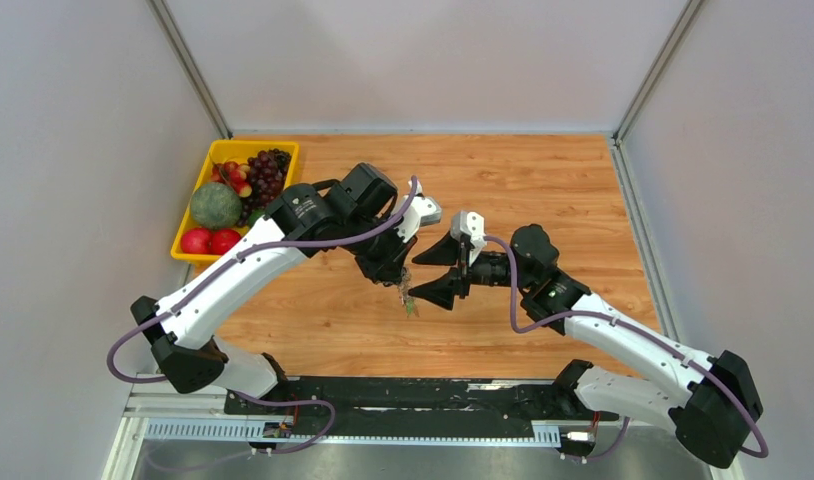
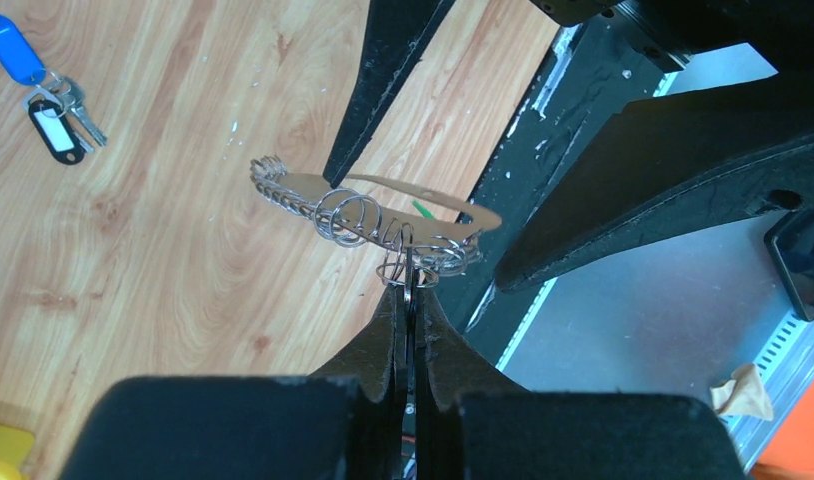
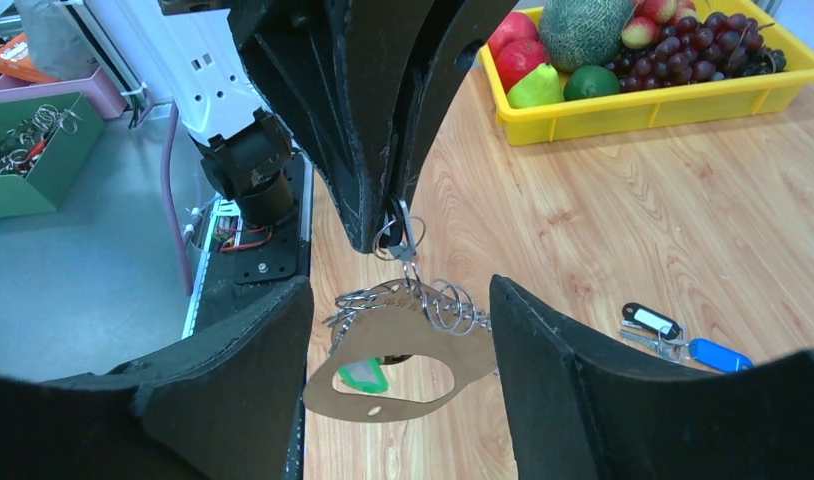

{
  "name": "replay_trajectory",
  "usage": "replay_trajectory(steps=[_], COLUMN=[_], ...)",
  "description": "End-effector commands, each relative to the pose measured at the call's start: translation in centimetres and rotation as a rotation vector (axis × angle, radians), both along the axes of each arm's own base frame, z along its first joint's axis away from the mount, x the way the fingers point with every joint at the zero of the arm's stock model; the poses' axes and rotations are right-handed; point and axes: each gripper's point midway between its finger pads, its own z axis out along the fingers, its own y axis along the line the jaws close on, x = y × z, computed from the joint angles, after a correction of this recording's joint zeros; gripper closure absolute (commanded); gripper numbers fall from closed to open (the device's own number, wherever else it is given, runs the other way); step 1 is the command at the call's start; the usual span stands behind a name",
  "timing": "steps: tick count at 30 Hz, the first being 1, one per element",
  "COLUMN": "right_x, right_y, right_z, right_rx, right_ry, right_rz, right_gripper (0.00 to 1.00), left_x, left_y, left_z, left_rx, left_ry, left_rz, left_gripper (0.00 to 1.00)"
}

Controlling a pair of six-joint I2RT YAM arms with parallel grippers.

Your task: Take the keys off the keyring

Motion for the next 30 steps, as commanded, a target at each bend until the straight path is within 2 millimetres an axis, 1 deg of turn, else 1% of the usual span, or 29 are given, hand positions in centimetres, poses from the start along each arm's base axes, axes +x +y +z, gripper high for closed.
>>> replay_trajectory(steps=[1, 7, 8, 11, 12, 17, 20, 23, 25, 28, 30], right_x=[-0.3, -0.3, -0.4, -0.7, -0.8, -1.4, -1.6, -1.7, -1.8, -1.8, -1.8], right_y=[0.4, 1.1, 1.3, 1.5, 1.5, 1.0, 0.8, 0.7, 0.7, 0.6, 0.6], right_z=[3.5, 3.4, 3.3, 2.9, 2.7, 2.2, 2.0, 2.0, 1.9, 1.8, 1.8], right_rx=[0.07, 0.062, 0.059, 0.047, 0.043, 0.035, 0.035, 0.032, 0.028, 0.025, 0.024], right_ry=[-0.083, -0.077, -0.074, -0.071, -0.068, -0.063, -0.063, -0.063, -0.061, -0.058, -0.056], right_rz=[0.032, 0.05, 0.057, 0.072, 0.075, 0.077, 0.074, 0.074, 0.075, 0.076, 0.075], right_gripper=[0.34, 0.53, 0.59, 0.69, 0.72, 0.75, 0.8, 0.81, 0.87, 0.92, 0.99], left_x=[-0.7, -1.0, -1.1, -1.0, -1.0, -0.4, -0.2, 0.0, 0.1, 0.2, 0.3], left_y=[-0.3, -0.6, -0.7, -0.7, -0.6, -0.4, -0.5, -0.4, -0.4, -0.3, -0.1], left_z=[1.8, 1.9, 1.9, 2.2, 2.3, 3.2, 3.6, 3.9, 4.0, 4.1, 4.2], left_rx=[-0.07, -0.078, -0.08, -0.081, -0.083, -0.092, -0.108, -0.114, -0.114, -0.115, -0.113], left_ry=[-0.043, -0.049, -0.049, -0.06, -0.066, -0.113, -0.127, -0.139, -0.143, -0.149, -0.156], left_rz=[-0.04, -0.055, -0.059, -0.057, -0.055, -0.031, -0.024, -0.009, -0.005, 0.006, 0.019], left_gripper=[1.0, 1.0, 1.0, 1.0, 1.0, 1.0, 1.0, 1.0, 1.0, 1.0, 1.0])
